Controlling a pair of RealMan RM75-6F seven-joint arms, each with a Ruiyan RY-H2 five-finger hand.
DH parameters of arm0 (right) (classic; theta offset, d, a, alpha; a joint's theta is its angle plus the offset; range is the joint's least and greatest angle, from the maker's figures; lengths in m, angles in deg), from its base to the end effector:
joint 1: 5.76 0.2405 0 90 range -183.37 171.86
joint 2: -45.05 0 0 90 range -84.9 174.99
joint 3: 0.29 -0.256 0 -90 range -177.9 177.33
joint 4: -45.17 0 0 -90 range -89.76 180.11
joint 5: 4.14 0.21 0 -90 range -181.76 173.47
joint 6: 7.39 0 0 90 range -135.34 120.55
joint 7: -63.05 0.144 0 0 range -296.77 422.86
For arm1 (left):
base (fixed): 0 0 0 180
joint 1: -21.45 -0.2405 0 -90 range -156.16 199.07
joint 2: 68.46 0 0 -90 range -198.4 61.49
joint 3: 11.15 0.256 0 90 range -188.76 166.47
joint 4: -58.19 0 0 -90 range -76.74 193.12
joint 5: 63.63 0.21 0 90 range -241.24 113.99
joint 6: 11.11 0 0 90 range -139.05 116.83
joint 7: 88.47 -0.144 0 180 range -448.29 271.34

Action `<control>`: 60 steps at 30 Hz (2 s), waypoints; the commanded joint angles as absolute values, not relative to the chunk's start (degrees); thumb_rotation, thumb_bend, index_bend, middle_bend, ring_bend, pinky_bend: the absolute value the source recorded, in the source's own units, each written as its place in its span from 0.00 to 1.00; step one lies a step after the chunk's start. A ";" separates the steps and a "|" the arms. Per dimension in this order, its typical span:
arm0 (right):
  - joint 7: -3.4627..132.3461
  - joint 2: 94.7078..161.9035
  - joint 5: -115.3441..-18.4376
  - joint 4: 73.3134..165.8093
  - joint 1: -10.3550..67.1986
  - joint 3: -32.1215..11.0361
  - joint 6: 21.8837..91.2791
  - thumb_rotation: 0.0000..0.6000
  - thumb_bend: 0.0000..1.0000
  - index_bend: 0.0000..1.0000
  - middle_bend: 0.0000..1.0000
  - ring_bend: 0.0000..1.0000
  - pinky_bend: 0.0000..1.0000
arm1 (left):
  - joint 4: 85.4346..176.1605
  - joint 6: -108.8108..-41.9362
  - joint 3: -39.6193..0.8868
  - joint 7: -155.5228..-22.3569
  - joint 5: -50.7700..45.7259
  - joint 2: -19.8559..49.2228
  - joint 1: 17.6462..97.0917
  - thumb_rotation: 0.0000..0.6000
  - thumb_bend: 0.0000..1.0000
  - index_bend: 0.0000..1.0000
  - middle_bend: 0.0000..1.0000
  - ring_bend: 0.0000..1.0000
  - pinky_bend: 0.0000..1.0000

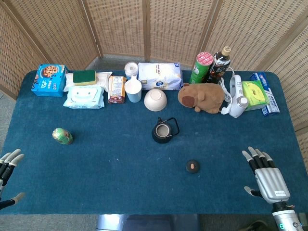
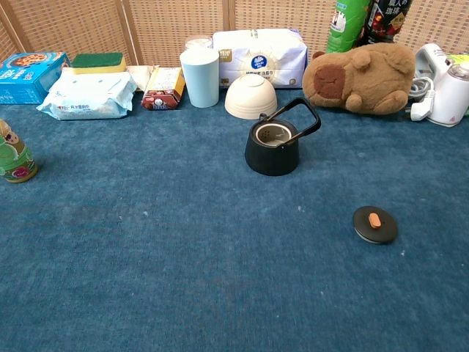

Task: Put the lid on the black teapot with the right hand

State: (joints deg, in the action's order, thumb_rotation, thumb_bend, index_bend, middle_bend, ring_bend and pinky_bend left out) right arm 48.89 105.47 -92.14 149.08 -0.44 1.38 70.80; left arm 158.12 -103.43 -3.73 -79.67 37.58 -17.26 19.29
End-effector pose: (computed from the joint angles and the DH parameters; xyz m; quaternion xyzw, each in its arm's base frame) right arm -0.2803 -0.1607 0.1341 0.6729 -0.3918 0.3093 0.5460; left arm -0.2881 0.1038 0.1957 -0.6339 -0.4206 -0.3978 0.5129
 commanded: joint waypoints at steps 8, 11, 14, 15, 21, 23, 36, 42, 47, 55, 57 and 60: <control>50.47 105.74 -91.22 149.33 0.43 1.17 69.03 1.00 0.00 0.01 0.01 0.00 0.00 | 158.39 -103.26 -3.73 -79.86 37.53 -17.21 19.34 1.00 0.08 0.00 0.00 0.00 0.10; 52.43 107.18 -91.81 148.36 1.49 0.83 67.90 1.00 0.00 0.04 0.01 0.00 0.00 | 158.45 -103.33 -3.75 -79.59 37.31 -17.28 19.27 1.00 0.08 0.00 0.00 0.00 0.10; 53.40 109.24 -92.49 147.22 2.75 0.36 66.79 1.00 0.00 0.07 0.01 0.00 0.00 | 158.60 -103.05 -3.89 -79.63 36.79 -17.28 19.35 1.00 0.08 0.00 0.00 0.00 0.10; 53.35 109.79 -92.56 147.03 3.21 0.19 66.30 1.00 0.01 0.08 0.01 0.00 0.00 | 158.68 -102.92 -3.92 -79.71 36.71 -17.27 19.40 1.00 0.08 0.00 0.00 0.00 0.10; 50.26 113.08 -91.24 146.86 5.64 -0.59 62.92 1.00 0.02 0.12 0.01 0.00 0.00 | 159.08 -102.22 -4.11 -80.43 36.26 -17.16 19.69 1.00 0.08 0.00 0.00 0.00 0.10; 49.41 114.95 -90.75 146.64 6.62 -0.70 61.42 1.00 0.02 0.14 0.01 0.00 0.00 | 159.14 -101.91 -4.21 -80.49 35.94 -17.16 19.82 1.00 0.08 0.00 0.00 0.00 0.10; 43.84 123.90 -84.81 143.87 10.83 -1.91 55.33 1.00 0.09 0.21 0.02 0.00 0.00 | 158.96 -102.11 -4.29 -79.22 35.76 -17.53 19.84 1.00 0.08 0.00 0.00 0.00 0.10; 41.66 125.77 -81.26 143.98 12.75 -3.02 53.31 1.00 0.12 0.21 0.02 0.00 0.00 | 158.87 -102.04 -4.26 -78.61 35.76 -17.72 19.91 1.00 0.08 0.00 0.00 0.00 0.10; 39.79 126.60 -78.57 143.72 14.06 -3.69 52.17 1.00 0.16 0.21 0.02 0.00 0.00 | 158.87 -101.97 -4.27 -78.49 35.71 -17.79 19.95 1.00 0.08 0.00 0.00 0.00 0.10; 38.65 128.61 -74.53 141.99 15.86 -4.13 50.46 1.00 0.18 0.21 0.02 0.00 0.00 | 159.05 -101.50 -4.31 -78.82 35.49 -17.72 20.12 1.00 0.08 0.00 0.00 0.00 0.10; 38.33 129.19 -74.01 141.46 16.15 -4.17 50.66 1.00 0.19 0.21 0.02 0.00 0.00 | 159.13 -101.10 -4.32 -79.19 35.44 -17.65 20.29 1.00 0.08 0.00 0.00 0.00 0.10; 38.02 129.92 -73.33 140.57 16.63 -4.31 50.83 1.00 0.20 0.21 0.03 0.00 0.00 | 159.37 -100.16 -4.38 -79.65 35.04 -17.59 20.67 1.00 0.08 0.00 0.00 0.00 0.10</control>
State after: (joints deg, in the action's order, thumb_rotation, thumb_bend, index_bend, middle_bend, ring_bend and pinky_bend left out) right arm 38.11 129.75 -73.45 140.74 16.49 -4.25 50.76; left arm 159.28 -100.37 -4.36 -79.53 35.17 -17.61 20.54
